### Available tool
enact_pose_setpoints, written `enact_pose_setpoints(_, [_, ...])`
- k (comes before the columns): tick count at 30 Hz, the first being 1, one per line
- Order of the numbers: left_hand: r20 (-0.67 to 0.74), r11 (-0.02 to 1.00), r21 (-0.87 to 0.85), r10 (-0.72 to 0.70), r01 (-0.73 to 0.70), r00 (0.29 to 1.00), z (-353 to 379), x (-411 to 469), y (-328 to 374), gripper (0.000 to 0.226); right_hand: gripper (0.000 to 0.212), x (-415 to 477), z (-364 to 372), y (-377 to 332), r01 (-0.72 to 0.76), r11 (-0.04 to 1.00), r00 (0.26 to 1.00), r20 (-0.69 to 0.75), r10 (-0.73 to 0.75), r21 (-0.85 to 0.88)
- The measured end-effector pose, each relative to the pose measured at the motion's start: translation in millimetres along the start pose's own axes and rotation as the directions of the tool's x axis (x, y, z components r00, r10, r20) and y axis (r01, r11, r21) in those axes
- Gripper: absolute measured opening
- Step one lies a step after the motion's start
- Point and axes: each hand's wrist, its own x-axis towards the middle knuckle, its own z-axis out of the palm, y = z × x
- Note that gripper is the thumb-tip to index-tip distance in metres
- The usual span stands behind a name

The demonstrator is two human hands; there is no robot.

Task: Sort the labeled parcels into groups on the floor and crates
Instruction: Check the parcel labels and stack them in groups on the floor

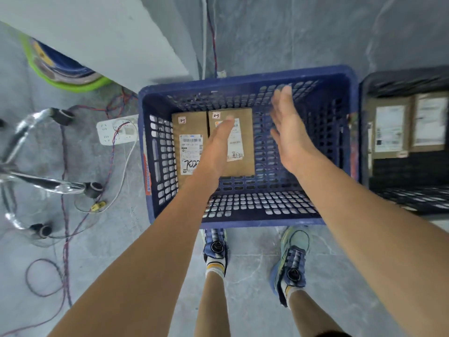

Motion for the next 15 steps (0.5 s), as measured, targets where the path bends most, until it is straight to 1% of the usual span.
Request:
enact_pose_setpoints(3, [0.003, 0.998, -0.028, 0.061, -0.061, 0.998, 16.4, -60.4, 51.6, 0.081, 0.081, -50.1, -19.0, -55.1, 0.073, 0.994, 0.997, -0.018, -0.071, 0.085])
enact_pose_setpoints(6, [0.033, 0.985, -0.061, 0.163, -0.161, 0.986, 35.3, -128.3, 108.1, 0.081, 0.071, -108.2, -42.2, -114.2, 0.167, 0.977, 0.986, -0.039, -0.163, 0.134])
enact_pose_setpoints(9, [0.052, 0.976, -0.049, 0.213, -0.211, 0.976, 59.0, -191.4, 166.5, 0.079, 0.071, -172.1, -70.4, -176.3, 0.217, 0.963, 0.976, -0.069, -0.209, 0.159])
enact_pose_setpoints(11, [0.089, 0.961, -0.005, 0.275, -0.275, 0.957, 74.0, -237.6, 202.7, 0.073, 0.072, -219.1, -90.1, -214.9, 0.257, 0.951, 0.966, -0.086, -0.245, 0.17])
enact_pose_setpoints(13, [0.132, 0.942, 0.018, 0.33, -0.335, 0.935, 87.8, -282.0, 233.7, 0.072, 0.07, -266.1, -109.8, -246.4, 0.324, 0.927, 0.945, -0.115, -0.307, 0.191])
enact_pose_setpoints(15, [0.191, 0.912, 0.014, 0.4, -0.41, 0.896, 101.4, -324.0, 261.3, 0.069, 0.067, -311.4, -129.5, -274.0, 0.384, 0.9, 0.921, -0.154, -0.358, 0.206])
